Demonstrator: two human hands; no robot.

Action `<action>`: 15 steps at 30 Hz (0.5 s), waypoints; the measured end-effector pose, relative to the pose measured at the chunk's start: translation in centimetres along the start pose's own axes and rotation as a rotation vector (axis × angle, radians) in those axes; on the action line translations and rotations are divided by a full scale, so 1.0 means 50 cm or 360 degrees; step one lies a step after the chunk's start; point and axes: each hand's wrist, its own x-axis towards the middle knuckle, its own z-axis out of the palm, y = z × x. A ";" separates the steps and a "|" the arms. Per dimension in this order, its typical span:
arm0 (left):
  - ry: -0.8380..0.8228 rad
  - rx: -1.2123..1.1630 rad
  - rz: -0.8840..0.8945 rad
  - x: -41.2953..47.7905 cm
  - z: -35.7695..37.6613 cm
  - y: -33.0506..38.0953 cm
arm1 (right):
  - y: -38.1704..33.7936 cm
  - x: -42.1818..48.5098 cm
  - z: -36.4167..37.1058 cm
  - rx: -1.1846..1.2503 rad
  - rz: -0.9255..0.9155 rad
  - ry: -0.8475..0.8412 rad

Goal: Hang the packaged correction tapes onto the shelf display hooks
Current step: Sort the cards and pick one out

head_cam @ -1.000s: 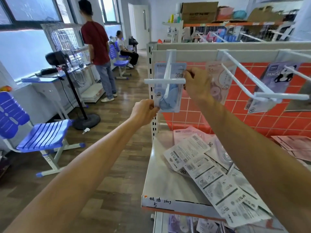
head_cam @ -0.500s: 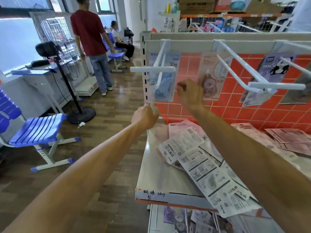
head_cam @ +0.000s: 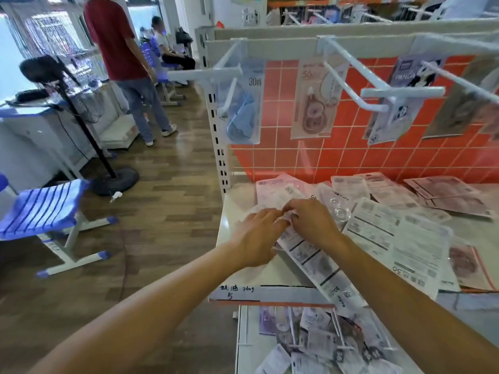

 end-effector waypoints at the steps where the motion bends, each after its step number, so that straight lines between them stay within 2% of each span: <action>1: 0.0039 0.0033 0.0076 -0.003 0.010 0.011 | 0.010 -0.012 -0.001 0.0004 0.0013 0.0001; 4: 0.0191 0.0079 0.0266 -0.008 0.040 0.036 | 0.037 -0.046 -0.008 0.0005 -0.0014 0.0017; 10: 0.0392 -0.0090 0.0269 -0.008 0.065 0.048 | 0.068 -0.105 -0.036 -0.0016 -0.0106 -0.0164; 15: 0.0471 -0.0349 0.0206 -0.006 0.086 0.039 | 0.099 -0.134 -0.062 0.0477 0.0208 -0.0123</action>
